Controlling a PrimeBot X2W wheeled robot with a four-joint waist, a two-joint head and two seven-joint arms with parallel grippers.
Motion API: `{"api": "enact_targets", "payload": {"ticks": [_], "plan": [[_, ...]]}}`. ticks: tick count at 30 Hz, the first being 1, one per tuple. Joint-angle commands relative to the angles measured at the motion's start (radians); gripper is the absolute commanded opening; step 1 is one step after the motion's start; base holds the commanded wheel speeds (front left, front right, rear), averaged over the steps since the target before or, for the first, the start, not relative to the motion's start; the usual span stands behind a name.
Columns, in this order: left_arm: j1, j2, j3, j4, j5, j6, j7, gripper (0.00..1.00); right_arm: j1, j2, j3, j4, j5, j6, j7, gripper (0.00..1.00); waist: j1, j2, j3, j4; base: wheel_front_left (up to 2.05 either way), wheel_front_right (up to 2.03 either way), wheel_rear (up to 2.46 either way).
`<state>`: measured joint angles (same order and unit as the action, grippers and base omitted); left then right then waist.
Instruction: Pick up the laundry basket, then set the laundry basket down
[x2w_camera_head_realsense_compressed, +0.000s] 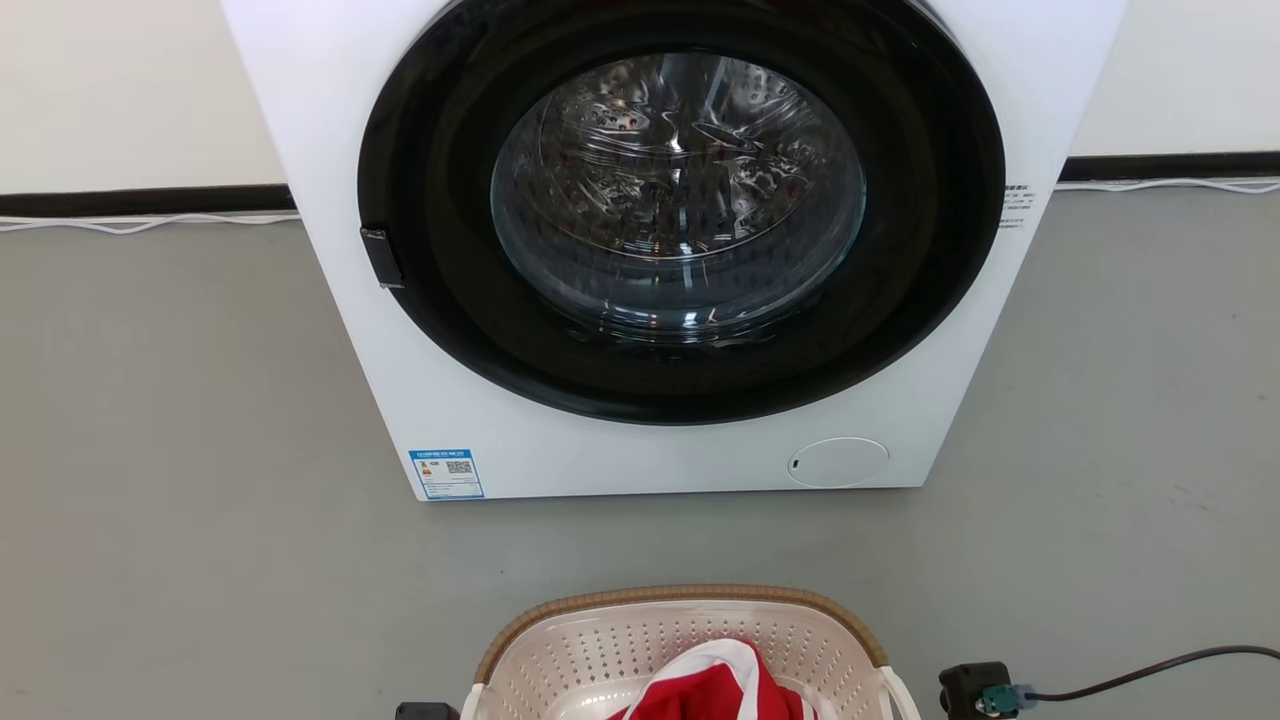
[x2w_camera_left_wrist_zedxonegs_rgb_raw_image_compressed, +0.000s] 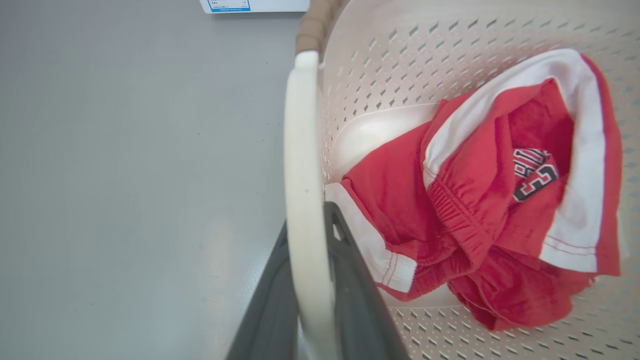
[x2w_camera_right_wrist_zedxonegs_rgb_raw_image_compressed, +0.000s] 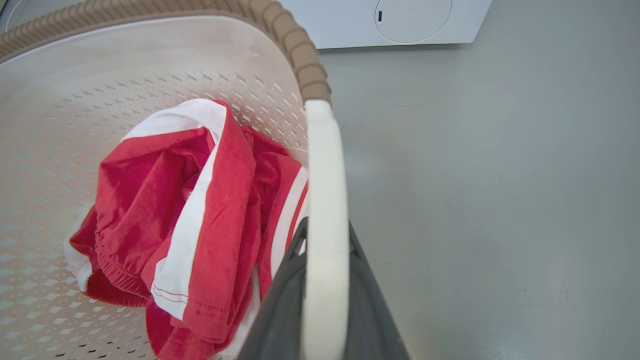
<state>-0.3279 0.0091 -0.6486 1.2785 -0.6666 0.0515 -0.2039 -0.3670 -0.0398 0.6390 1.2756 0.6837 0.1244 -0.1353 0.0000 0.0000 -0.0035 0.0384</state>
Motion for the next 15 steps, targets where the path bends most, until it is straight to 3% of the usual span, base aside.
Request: {"api": "enact_targets", "payload": {"ticks": [1,15], "plan": [[-0.019,0.041,0.024,0.002,-0.003,0.01,-0.016,0.0,-0.005,-0.01,0.022,-0.001,0.017,0.006,-0.02,0.0,0.0,0.0,-0.001,-0.001,0.0,0.0,0.0],[-0.02,0.043,0.006,0.008,-0.01,0.008,-0.001,0.0,-0.016,-0.01,0.062,0.009,0.057,0.006,-0.02,0.0,0.0,0.0,-0.004,0.002,0.0,0.0,0.0]]}}
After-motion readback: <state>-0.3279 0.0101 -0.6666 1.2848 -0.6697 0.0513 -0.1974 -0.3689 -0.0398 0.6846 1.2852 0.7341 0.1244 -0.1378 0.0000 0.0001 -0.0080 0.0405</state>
